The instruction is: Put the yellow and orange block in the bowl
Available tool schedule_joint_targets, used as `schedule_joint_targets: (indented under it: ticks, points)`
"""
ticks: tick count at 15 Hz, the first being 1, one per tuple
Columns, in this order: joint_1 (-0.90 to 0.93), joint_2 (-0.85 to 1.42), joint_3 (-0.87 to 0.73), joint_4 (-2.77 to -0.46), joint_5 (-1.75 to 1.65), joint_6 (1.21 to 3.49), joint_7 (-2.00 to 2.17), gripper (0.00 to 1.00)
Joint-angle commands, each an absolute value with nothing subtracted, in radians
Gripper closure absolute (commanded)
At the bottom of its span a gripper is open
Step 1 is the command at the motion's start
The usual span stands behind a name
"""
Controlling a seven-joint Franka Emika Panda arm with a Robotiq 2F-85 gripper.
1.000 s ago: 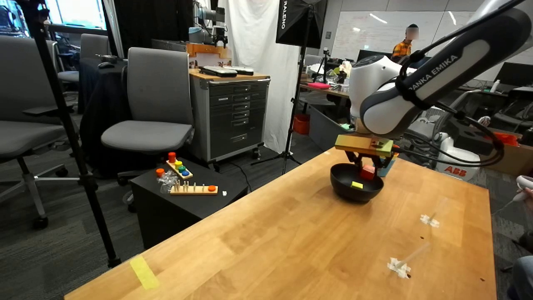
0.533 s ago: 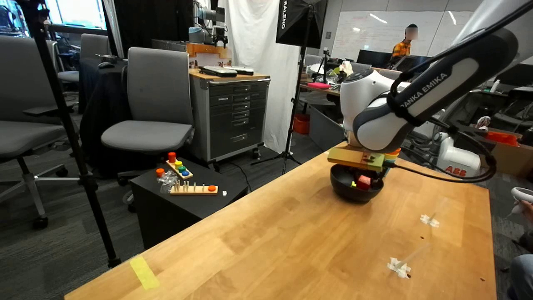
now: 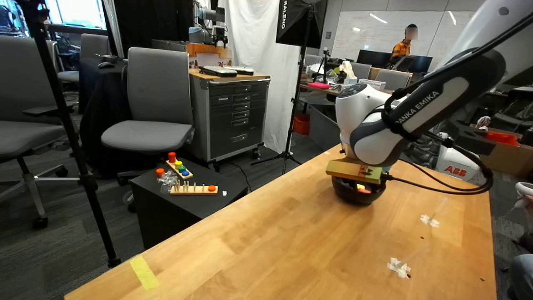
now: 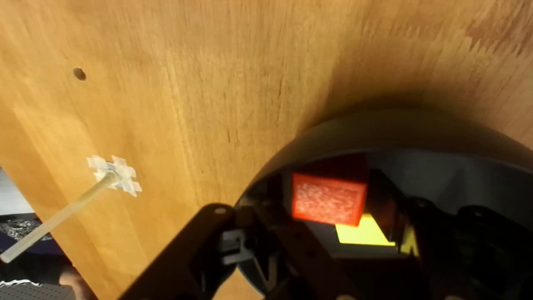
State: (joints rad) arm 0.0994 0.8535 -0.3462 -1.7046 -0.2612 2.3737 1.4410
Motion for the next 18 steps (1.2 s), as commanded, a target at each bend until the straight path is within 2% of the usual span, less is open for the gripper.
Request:
schedule_joint_targets:
  ticks: [1,3,9,14,18]
  points:
    - [0.119,0.838,-0.361,-1.708,-0.278,2.381,1.466,0.12]
    - [0.123,0.822,-0.361,-1.719,-0.277,2.395,1.467,0.00]
    - [0.160,0.684,-0.349,-1.830,-0.319,2.491,1.419,0.00]
    - [0.245,0.481,-0.348,-2.032,-0.462,2.625,1.353,0.00]
    - [0.292,0.284,-0.319,-2.219,-0.591,2.642,1.289,0.00]
